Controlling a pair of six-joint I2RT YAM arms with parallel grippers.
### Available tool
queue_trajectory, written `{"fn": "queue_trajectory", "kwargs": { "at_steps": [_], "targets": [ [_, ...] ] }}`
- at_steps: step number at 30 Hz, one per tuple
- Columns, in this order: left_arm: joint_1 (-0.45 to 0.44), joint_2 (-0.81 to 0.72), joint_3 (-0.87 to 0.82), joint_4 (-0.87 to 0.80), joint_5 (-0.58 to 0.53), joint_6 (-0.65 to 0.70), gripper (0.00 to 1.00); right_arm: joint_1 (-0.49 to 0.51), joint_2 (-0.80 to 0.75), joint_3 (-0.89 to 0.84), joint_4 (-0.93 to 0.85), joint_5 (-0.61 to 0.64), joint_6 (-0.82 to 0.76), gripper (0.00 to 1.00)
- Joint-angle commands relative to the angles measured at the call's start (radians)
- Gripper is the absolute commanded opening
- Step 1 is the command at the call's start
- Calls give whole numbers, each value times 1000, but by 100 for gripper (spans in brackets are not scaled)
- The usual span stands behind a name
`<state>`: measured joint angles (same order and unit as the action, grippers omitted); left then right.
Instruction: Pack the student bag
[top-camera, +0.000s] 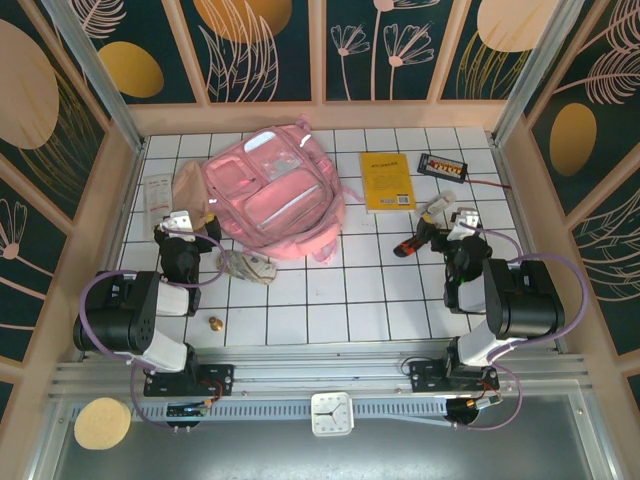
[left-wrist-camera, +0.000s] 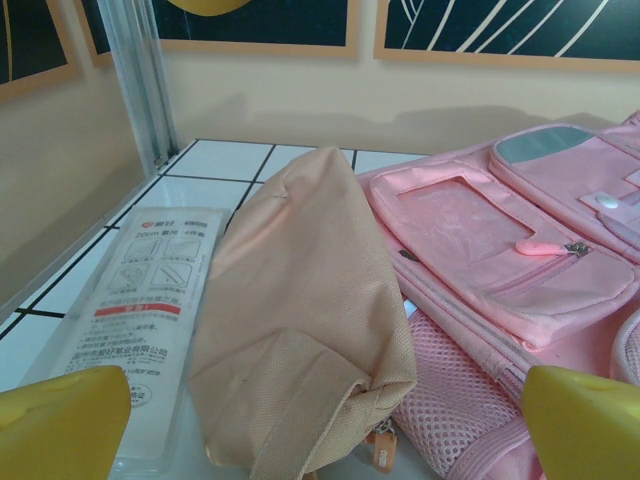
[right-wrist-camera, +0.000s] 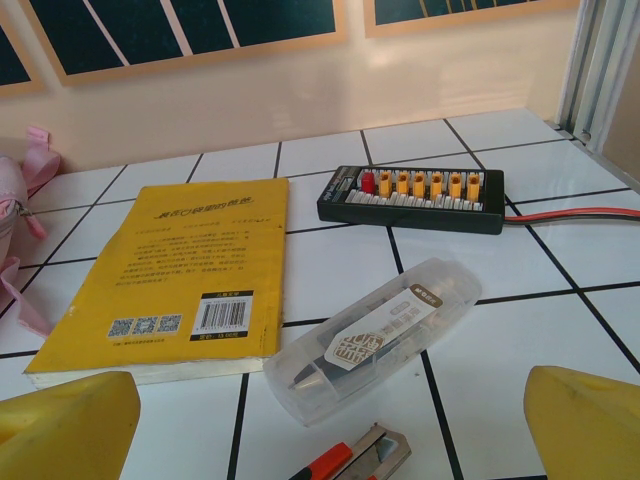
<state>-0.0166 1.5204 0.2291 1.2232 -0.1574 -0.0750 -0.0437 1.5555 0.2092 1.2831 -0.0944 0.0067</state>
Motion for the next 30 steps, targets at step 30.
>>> {"fn": "queue_trajectory", "kwargs": {
  "at_steps": [30],
  "targets": [
    [-333,-200,637,-1230,169,39,99,417,505,1549,-1775,-288,478,99]
  ]
}}
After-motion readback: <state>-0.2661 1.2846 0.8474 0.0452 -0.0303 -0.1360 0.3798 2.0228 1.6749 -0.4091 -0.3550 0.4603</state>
